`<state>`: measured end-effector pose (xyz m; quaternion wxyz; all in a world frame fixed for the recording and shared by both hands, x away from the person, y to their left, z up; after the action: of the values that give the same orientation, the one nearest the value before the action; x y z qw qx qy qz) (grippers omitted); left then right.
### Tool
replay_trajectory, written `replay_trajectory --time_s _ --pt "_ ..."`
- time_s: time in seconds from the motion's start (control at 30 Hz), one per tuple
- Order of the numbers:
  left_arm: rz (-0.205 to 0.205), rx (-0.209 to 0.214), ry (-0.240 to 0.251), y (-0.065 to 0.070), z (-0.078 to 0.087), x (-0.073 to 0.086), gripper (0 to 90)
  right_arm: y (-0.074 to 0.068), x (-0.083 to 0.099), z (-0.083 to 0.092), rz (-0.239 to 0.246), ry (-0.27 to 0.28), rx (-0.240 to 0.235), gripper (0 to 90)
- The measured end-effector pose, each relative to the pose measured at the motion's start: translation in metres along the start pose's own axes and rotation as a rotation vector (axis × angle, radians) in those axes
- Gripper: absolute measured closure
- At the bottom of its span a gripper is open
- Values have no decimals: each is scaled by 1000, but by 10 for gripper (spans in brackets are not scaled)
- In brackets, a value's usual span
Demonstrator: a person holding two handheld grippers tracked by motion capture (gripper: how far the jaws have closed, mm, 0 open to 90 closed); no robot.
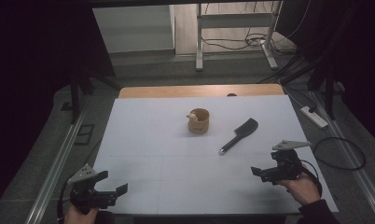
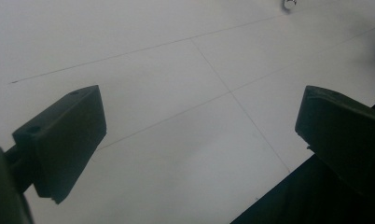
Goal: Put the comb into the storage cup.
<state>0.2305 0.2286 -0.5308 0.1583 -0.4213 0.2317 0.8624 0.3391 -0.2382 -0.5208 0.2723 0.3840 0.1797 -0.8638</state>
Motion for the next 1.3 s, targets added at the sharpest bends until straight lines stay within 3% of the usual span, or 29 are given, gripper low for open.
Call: replay_trajectory --time_s 0.6,1.3 --pt "4 6 4 0 0 0 26 0 -14 -21 63 -14 13 0" --pt "4 6 2 0 0 0 25 -1 -32 -51 91 -47 4 0"
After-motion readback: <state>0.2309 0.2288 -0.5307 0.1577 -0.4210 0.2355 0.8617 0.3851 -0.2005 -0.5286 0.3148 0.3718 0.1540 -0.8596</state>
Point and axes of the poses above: each handheld gripper's, and its own axes: z roughly backward along the jaws, x roughly out of its underside, y roughly to its right, the point moved 9 cm from there along -z, roughly forward along the jaws, and after that the axes turned 7 degrees about y, right-handed, at the moved point
